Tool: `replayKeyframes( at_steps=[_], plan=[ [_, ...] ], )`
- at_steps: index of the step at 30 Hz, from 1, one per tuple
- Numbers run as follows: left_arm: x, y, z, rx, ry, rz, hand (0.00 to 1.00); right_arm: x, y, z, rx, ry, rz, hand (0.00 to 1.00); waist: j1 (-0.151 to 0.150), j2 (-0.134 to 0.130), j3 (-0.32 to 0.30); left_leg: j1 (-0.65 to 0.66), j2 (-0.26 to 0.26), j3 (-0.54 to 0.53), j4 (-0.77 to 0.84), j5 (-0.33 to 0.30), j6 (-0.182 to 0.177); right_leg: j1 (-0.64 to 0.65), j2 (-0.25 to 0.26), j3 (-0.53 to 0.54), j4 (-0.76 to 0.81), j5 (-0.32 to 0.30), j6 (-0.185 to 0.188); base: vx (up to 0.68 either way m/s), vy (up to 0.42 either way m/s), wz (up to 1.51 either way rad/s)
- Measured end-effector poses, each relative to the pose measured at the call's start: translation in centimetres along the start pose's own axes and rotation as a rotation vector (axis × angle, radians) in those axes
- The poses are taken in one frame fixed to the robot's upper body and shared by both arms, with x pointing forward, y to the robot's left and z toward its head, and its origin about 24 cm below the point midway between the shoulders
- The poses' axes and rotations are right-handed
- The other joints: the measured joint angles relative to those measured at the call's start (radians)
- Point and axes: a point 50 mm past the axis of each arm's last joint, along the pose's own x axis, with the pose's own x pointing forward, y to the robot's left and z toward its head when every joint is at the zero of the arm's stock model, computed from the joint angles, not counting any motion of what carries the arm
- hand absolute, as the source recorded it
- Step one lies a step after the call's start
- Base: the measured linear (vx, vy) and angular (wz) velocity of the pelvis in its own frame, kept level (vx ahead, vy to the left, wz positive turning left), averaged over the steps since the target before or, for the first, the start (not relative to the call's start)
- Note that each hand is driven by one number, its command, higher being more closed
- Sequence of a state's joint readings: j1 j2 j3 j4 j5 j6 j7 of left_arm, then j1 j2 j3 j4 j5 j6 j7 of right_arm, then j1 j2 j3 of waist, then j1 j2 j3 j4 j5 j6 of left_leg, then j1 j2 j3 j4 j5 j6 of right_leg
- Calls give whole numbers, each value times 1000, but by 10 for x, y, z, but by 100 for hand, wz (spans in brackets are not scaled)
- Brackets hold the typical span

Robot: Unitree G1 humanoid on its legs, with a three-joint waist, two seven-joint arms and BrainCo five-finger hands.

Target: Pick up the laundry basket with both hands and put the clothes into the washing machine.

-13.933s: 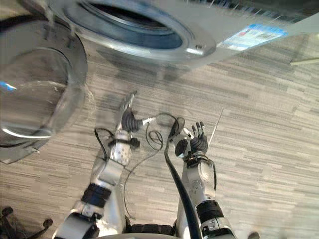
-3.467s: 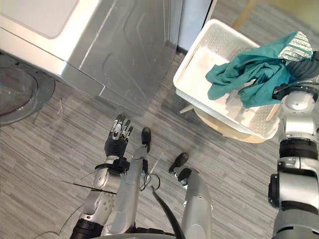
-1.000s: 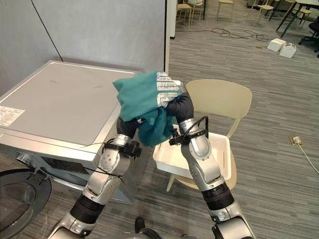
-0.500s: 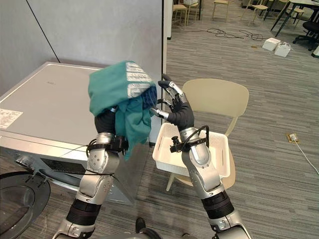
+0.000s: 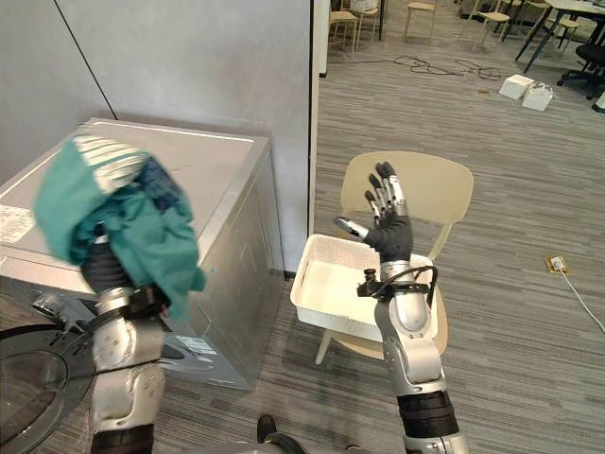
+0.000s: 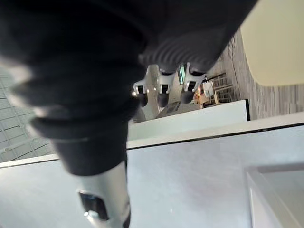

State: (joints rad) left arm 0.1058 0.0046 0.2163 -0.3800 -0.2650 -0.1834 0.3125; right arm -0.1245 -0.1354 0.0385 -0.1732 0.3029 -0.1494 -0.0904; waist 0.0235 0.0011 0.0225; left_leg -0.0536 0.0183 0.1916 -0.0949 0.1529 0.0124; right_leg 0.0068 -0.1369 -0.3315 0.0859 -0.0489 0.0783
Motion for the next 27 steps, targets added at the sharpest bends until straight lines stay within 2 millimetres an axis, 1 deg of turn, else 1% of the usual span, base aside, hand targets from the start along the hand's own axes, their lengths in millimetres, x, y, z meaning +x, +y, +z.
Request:
replayKeyframes(
  at_steps=[1, 2, 3, 4, 5, 6, 7, 8, 9, 10, 11, 12, 13, 14, 15, 16, 17, 18, 19, 20, 21, 22, 23, 24, 25, 26, 27],
  plan=[
    [-1, 5, 4, 12, -15, 15, 100, 0, -1, 0, -1, -2, -5, 0, 9, 1, 1, -2, 0, -6, 0, 1, -1, 6, 3, -5, -4, 3, -2, 28, -19, 29],
    [-1, 10, 11, 26, -43, 34, 100, 1, -2, 1, -1, -7, -10, 0, 27, 2, 1, -14, 0, -25, 7, 5, -5, 12, 8, -20, -9, 9, -5, 15, -29, 57],
    [-2, 13, 15, 36, -67, 50, 100, 2, -2, 2, 0, -12, -10, 0, 39, 4, 2, -49, 0, -63, 32, 9, -4, 14, 13, -60, -14, 11, -9, 1, -37, 75],
    [-2, 12, 15, 31, -73, 55, 100, 3, -3, 3, -3, -15, -14, 0, 48, 8, 5, -65, 5, -81, 44, 15, -9, 16, 16, -85, -11, 10, -10, -50, -46, 124],
    [-4, 12, 14, 28, -72, 66, 100, 7, -5, 4, -7, -24, -32, 0, 48, 19, 12, -98, -1, -102, 50, 37, -42, 18, 19, -133, 3, 4, -21, -106, -30, 162],
    [-5, 9, 12, 9, -66, 73, 100, 10, -12, 10, -25, -52, -71, 0, 49, 37, 24, -115, 18, -29, 42, -33, 3, 32, 24, -209, 4, 2, -23, -136, -13, 179],
    [-6, 9, 11, 5, -60, 75, 100, 10, -16, 11, -40, -58, -98, 0, 51, 34, 25, -140, 35, 78, 72, -99, 69, 35, 18, -253, 3, 3, -24, -132, 12, 204],
    [-6, 8, 10, 2, -56, 73, 100, 10, -26, 15, -63, -76, -146, 0, 45, 21, 38, -181, 104, 289, 214, -187, 132, 48, -11, -318, 1, 2, -25, -121, 33, 173],
    [-7, 8, 10, 0, -58, 72, 100, 9, -33, 16, -79, -76, -188, 0, 50, 28, 48, -207, 205, 431, 389, -230, 188, 65, -13, -377, 6, -1, -29, -98, 43, 174],
    [-9, 10, 9, 7, -52, 76, 100, 4, -37, 13, -102, -60, -220, 0, 52, 37, 44, -209, 283, 507, 546, -257, 199, 78, -24, -423, 28, -9, -38, -85, 81, 121],
    [-10, 12, 8, 10, -48, 78, 100, -3, -42, 10, -109, -45, -260, 0, 51, 32, 47, -196, 322, 521, 652, -273, 180, 90, -51, -461, 56, -19, -37, -47, 109, 122],
    [-13, 13, 7, 10, -42, 76, 100, -14, -48, 7, -107, -27, -301, 0, 47, 33, 46, -174, 354, 518, 742, -316, 137, 114, -82, -510, 83, -40, -9, -59, 170, 123],
    [-16, 12, 4, 10, -27, 64, 100, -24, -53, 5, -109, -7, -327, 0, 40, 54, 33, -154, 373, 508, 755, -324, 113, 121, -90, -547, 99, -52, 1, -23, 175, 145],
    [-20, 9, -2, -8, 8, 40, 100, -33, -57, 0, -110, 23, -352, 0, 27, 85, 21, -145, 348, 467, 681, -369, 8, 136, -99, -579, 129, -58, 20, -7, 259, 153],
    [-23, 8, -8, -29, 46, 29, 100, -36, -53, -7, -69, 49, -370, 0, 11, 85, 12, -143, 280, 435, 591, -396, 4, 122, -120, -608, 148, -61, 26, 14, 315, 136],
    [-23, 7, -13, -34, 73, 25, 100, -36, -49, -11, -39, 61, -376, 0, 13, 68, 17, -150, 245, 425, 562, -379, 16, 111, -137, -609, 147, -60, 25, -6, 327, 107],
    [-25, 10, -22, -38, 119, 35, 100, -36, -45, -14, -13, 67, -378, 0, 17, 59, 25, -159, 212, 406, 540, -372, 25, 106, -157, -610, 151, -56, 22, -26, 306, 75],
    [-29, 13, -33, -27, 181, 44, 100, -35, -39, -19, 6, 86, -360, 0, 27, 53, 30, -164, 184, 385, 539, -375, 34, 108, -187, -623, 187, -56, 23, -22, 298, 82],
    [-37, 16, -47, -13, 264, 53, 100, -34, -32, -26, 34, 114, -340, 0, 44, 45, 32, -156, 140, 364, 532, -384, 48, 112, -241, -625, 259, -68, 15, -15, 298, 84],
    [-41, 17, -54, -6, 309, 53, 100, -34, -29, -28, 46, 123, -332, 0, 47, 36, 38, -144, 99, 345, 519, -388, 63, 113, -295, -615, 329, -78, 2, 11, 304, 109],
    [-48, 18, -58, 2, 346, 47, 100, -34, -26, -30, 60, 132, -320, 0, 46, 24, 51, -123, 40, 307, 497, -393, 83, 109, -377, -580, 451, -76, -44, 59, 329, 145],
    [-53, 15, -61, -2, 371, 25, 100, -35, -26, -32, 67, 144, -307, 0, 38, 21, 62, -96, -16, 240, 469, -394, 106, 71, -425, -471, 588, -56, -221, 58, 267, 153],
    [-54, 12, -63, -7, 381, 8, 100, -37, -27, -33, 63, 153, -307, 0, 24, 20, 63, -88, -32, 210, 455, -390, 114, 37, -414, -371, 639, -72, -244, 99, 212, 158],
    [-57, 10, -64, -9, 393, -2, 100, -38, -27, -34, 62, 163, -300, 0, 13, 23, 65, -79, -47, 164, 435, -385, 121, -24, -343, -198, 681, -118, -165, 96, 125, 158],
    [-60, 8, -68, -10, 412, -17, 100, -39, -25, -36, 75, 170, -282, 0, -3, 26, 67, -63, -68, 101, 394, -358, 119, -90, -231, -28, 703, -160, -112, 169, 167, 189],
    [-62, 6, -70, -13, 426, -38, 100, -43, -23, -37, 94, 181, -261, 0, -13, 18, 69, -39, -98, 42, 345, -333, 115, -144, -146, 64, 707, -196, -91, 155, 116, 166],
    [-63, 3, -71, -18, 431, -52, 100, -47, -23, -38, 94, 188, -261, 0, -15, 11, 71, -25, -114, 15, 322, -320, 113, -172, -111, 94, 703, -212, -81, 201, 70, 145]
  ],
)
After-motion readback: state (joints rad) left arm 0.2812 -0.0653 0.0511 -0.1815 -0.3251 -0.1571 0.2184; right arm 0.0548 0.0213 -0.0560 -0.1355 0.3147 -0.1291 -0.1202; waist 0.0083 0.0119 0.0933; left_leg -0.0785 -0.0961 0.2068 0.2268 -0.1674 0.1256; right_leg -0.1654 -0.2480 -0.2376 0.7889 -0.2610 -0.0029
